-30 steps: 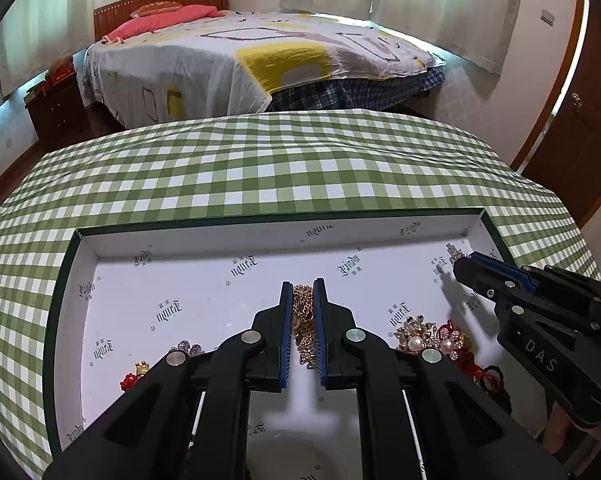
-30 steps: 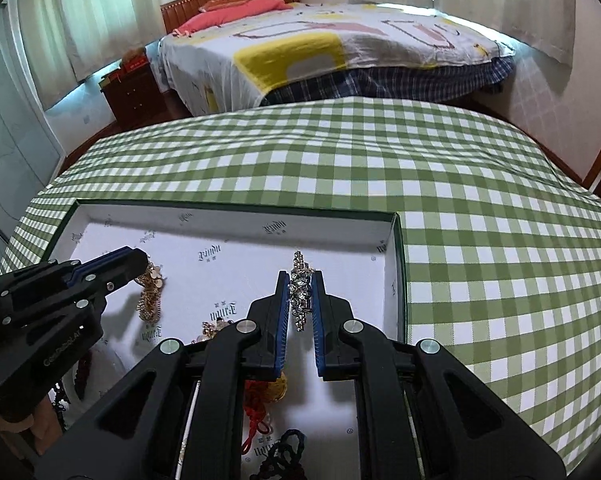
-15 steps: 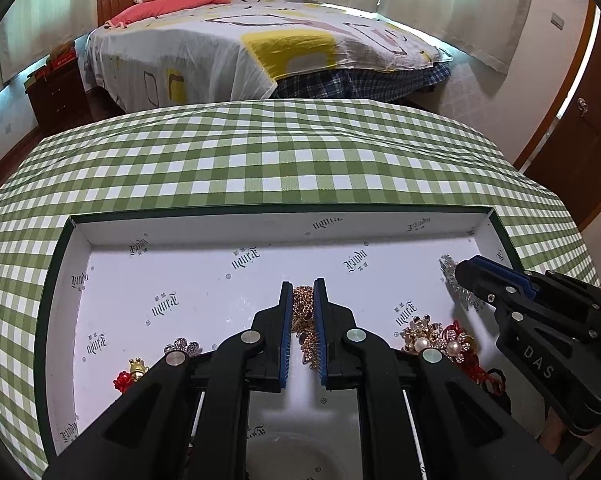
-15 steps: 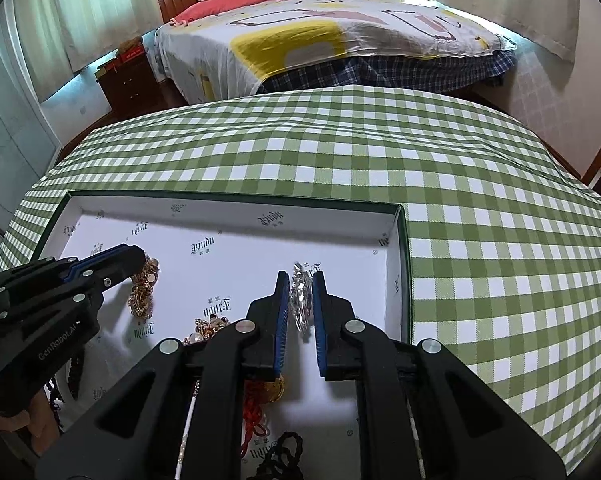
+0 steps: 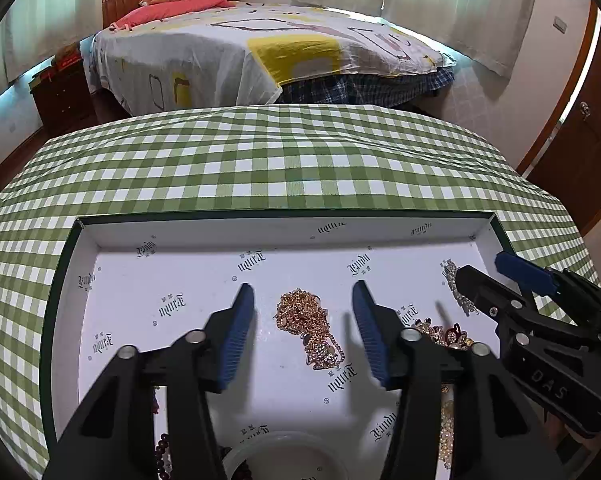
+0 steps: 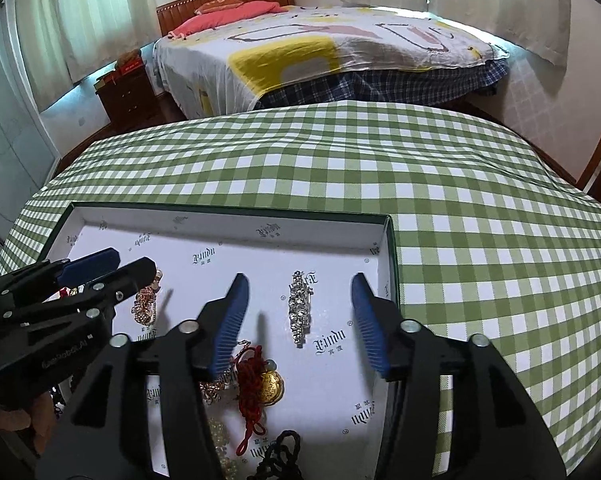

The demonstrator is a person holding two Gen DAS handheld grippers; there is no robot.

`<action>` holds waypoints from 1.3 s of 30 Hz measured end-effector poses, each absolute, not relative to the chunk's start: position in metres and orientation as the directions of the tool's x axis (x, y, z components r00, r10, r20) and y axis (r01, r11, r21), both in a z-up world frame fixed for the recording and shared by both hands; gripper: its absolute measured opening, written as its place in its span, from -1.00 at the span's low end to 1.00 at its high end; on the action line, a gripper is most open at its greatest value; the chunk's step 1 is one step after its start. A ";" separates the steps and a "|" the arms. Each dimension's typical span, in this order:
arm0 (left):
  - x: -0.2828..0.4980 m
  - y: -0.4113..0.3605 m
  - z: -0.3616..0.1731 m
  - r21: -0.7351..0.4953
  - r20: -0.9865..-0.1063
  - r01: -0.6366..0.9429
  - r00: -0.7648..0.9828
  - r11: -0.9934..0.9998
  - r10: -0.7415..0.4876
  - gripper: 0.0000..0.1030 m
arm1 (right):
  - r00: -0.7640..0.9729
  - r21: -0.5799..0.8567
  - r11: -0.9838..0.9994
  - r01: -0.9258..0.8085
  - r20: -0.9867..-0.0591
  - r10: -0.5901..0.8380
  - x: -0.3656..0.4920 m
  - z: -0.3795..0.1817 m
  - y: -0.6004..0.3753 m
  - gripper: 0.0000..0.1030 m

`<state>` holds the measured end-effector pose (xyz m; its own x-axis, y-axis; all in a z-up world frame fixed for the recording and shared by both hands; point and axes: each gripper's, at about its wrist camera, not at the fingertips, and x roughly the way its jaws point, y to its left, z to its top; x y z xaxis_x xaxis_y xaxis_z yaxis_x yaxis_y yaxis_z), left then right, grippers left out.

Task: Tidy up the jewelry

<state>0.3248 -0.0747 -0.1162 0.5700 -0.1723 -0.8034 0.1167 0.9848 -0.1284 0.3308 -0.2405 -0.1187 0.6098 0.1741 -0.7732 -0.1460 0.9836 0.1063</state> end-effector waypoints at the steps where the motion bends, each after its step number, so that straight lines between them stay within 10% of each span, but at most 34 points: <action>1: 0.324 -0.074 -0.115 -0.129 -0.801 0.116 0.574 0.985 -0.172 0.09 | 0.617 0.110 0.983 -0.145 -0.767 0.176 0.329 -0.117 -0.241 0.17; 9: 0.319 -0.071 -0.108 -0.112 -0.781 0.095 0.606 0.989 -0.147 0.41 | 0.663 0.111 0.986 -0.128 -0.730 0.168 0.320 -0.109 -0.245 0.55; 39: 0.149 -0.028 -0.037 0.021 -0.647 -0.010 0.762 1.000 0.021 0.59 | 0.732 0.085 0.990 -0.109 -0.668 0.138 0.149 -0.057 -0.235 0.76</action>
<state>0.1485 -0.0280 -0.0366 0.7619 0.0212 -0.6473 -0.0101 0.9997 0.0208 0.1489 -0.2352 -0.0570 0.7317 0.1381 -0.6675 -0.1095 0.9904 0.0849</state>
